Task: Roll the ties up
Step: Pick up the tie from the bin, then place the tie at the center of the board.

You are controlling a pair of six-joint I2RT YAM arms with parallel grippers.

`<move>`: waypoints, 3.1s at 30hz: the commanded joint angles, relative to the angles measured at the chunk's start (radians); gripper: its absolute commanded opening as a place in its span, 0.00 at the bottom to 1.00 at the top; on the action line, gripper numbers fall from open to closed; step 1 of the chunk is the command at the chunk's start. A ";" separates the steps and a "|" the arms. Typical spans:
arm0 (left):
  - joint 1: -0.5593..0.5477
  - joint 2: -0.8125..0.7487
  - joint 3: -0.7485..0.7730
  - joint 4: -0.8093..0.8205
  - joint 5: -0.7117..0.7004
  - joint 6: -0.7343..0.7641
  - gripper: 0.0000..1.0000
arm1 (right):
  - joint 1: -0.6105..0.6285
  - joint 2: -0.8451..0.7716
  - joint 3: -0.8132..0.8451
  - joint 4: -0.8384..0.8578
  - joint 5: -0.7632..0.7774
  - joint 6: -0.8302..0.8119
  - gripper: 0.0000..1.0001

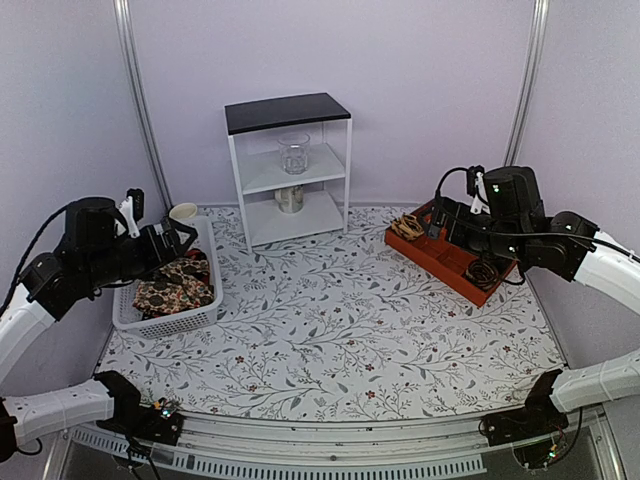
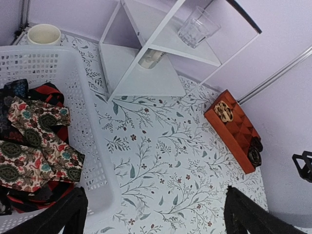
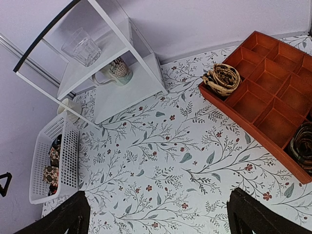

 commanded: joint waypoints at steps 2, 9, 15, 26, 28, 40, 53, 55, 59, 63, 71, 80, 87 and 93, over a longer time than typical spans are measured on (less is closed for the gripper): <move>0.024 0.124 0.100 -0.085 -0.177 -0.006 0.99 | 0.007 -0.001 0.017 0.044 -0.031 -0.031 1.00; 0.192 0.323 0.165 -0.126 -0.423 -0.025 0.94 | 0.008 0.001 0.000 0.090 -0.112 -0.081 1.00; 0.389 0.473 0.110 0.021 -0.251 0.015 0.63 | 0.007 -0.018 -0.023 0.163 -0.259 -0.149 0.97; 0.442 0.796 0.103 0.192 -0.135 0.097 0.63 | 0.008 -0.028 -0.107 0.316 -0.389 -0.206 0.92; 0.442 0.837 0.124 0.217 -0.118 0.119 0.58 | 0.007 -0.014 -0.101 0.315 -0.392 -0.215 0.92; 0.442 0.786 0.207 0.138 -0.087 0.130 0.00 | 0.007 0.001 -0.067 0.324 -0.380 -0.248 0.91; 0.374 0.373 0.433 0.064 0.408 0.127 0.00 | 0.014 0.034 -0.117 0.557 -0.476 -0.180 0.86; 0.346 0.351 0.454 0.103 0.504 0.100 0.00 | 0.034 0.073 -0.091 0.583 -0.487 -0.173 0.85; 0.225 0.346 0.490 0.181 0.610 0.064 0.00 | 0.117 0.148 -0.011 0.624 -0.484 -0.207 0.85; 0.062 0.357 0.475 0.251 0.609 0.048 0.00 | 0.183 0.232 0.046 0.715 -0.487 -0.233 0.85; -0.187 0.449 0.369 0.449 0.594 -0.029 0.00 | 0.280 0.371 0.088 0.827 -0.454 -0.195 0.85; -0.316 0.584 0.425 0.519 0.612 -0.032 0.00 | 0.361 0.488 0.114 0.856 -0.289 -0.124 0.85; -0.331 0.575 0.426 0.609 0.589 -0.068 0.00 | 0.361 0.500 0.047 0.977 -0.188 -0.081 0.27; -0.332 0.554 0.452 0.702 0.573 -0.108 0.00 | 0.360 0.455 0.034 1.049 0.008 -0.220 0.00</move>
